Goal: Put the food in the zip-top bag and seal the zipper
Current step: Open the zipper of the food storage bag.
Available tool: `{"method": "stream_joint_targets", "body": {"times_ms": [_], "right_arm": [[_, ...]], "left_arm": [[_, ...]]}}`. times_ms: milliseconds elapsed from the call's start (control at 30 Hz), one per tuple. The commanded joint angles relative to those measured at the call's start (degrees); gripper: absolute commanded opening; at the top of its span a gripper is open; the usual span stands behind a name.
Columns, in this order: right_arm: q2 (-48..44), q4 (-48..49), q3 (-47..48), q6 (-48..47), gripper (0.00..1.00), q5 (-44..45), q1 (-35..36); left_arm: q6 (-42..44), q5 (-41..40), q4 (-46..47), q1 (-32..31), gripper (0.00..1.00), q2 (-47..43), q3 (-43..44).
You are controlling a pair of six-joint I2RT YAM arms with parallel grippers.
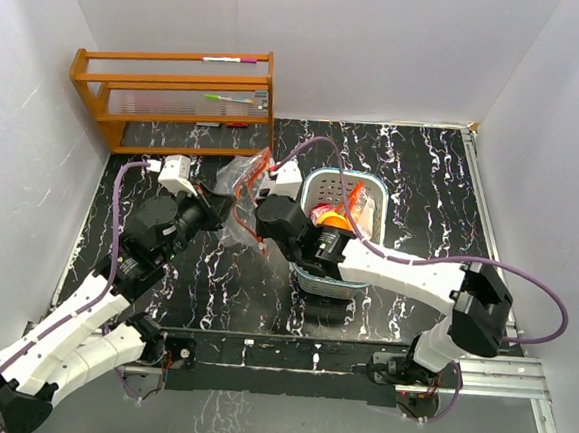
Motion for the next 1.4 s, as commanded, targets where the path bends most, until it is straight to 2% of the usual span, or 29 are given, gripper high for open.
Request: {"method": "stream_joint_targets", "body": {"times_ms": [0, 200, 367, 600, 700, 833, 967, 1100, 1267, 1367], "right_arm": [[-7.35, -1.43, -2.48, 2.30, 0.08, 11.20, 0.39], [-14.49, -7.58, -7.17, 6.06, 0.08, 20.36, 0.43], [-19.54, -10.42, -10.60, 9.49, 0.08, 24.45, 0.43], [-20.66, -15.34, -11.50, 13.39, 0.08, 27.98, 0.43], [-20.95, -13.67, -11.67, 12.50, 0.08, 26.33, 0.43], [-23.13, 3.41, -15.73, -0.68, 0.08, 16.13, 0.47], [-22.86, 8.92, -15.82, -3.68, 0.08, 8.06, 0.43], [-21.48, 9.19, -13.74, -4.62, 0.08, 3.58, 0.43], [-21.45, 9.81, -14.20, -3.92, 0.08, 2.98, 0.43], [-21.58, 9.70, -14.62, -3.43, 0.08, 3.35, 0.43]], "left_arm": [[3.87, -5.07, -5.25, -0.25, 0.00, -3.10, 0.35], [7.03, -12.55, -14.33, -0.25, 0.00, -5.41, 2.26], [7.88, -16.68, -19.85, -0.25, 0.00, -5.34, 3.26], [6.62, -21.51, -25.74, -0.25, 0.00, -3.26, 4.17], [6.33, -19.17, -23.36, -0.25, 0.00, -3.80, 4.14], [5.97, -10.20, -13.18, -0.30, 0.00, -5.31, 1.81], [4.86, -2.74, -2.44, -0.25, 0.01, -4.31, -0.71], [3.99, 3.25, 3.83, -0.25, 0.16, -0.19, -1.34], [1.36, 8.40, 9.15, -0.25, 0.51, 2.60, -2.55], [0.46, 11.35, 12.15, -0.20, 0.63, 3.04, -3.27]]}}
